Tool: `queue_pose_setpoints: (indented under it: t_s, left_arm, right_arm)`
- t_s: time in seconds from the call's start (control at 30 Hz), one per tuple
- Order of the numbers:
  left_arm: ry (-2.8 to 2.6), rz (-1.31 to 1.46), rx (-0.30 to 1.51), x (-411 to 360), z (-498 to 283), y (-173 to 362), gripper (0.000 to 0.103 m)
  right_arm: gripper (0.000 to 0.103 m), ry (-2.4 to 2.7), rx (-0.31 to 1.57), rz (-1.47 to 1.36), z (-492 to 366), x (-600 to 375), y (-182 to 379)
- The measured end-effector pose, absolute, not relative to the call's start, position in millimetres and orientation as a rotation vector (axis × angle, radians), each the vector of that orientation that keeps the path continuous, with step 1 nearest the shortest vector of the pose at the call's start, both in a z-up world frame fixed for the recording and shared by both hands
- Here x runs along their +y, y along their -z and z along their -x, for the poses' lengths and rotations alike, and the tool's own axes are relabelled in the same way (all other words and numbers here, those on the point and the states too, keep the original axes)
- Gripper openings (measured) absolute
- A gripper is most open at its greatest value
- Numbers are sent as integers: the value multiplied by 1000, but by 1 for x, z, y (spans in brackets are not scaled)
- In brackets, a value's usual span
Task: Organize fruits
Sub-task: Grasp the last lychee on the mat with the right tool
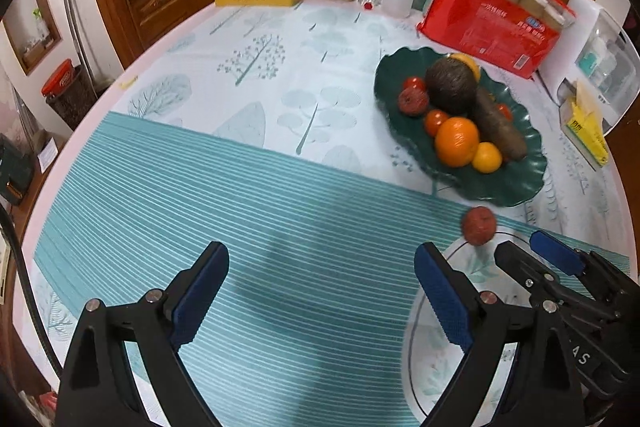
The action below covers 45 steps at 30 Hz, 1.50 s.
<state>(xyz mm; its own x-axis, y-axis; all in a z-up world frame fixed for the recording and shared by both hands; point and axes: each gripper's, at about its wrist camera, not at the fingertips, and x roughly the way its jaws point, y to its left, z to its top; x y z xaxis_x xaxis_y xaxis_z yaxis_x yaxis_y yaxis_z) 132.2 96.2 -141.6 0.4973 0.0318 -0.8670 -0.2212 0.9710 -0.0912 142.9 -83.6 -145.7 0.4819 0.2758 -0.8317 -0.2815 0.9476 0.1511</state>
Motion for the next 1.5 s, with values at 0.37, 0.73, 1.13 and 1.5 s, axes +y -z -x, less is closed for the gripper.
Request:
queue_pose_setpoints:
  t_s: [0.37,0.73,1.13,1.5]
  left_arm:
    - [-128,216,1070,107,-149,169,93]
    - [-110,215,1077,107,-156,181,102]
    - [-100,201,1068,100,-145,169,102]
    - [-52,157,1044,68,-130,125,102]
  right_arm:
    - [55,-297,1019,39,-158,-62,177]
    - [43,-230,961,102,-158,-53,180]
    - [32,-247,993,76,-148,-60,176]
    - [32,-267,1014,33,-117,-98,134]
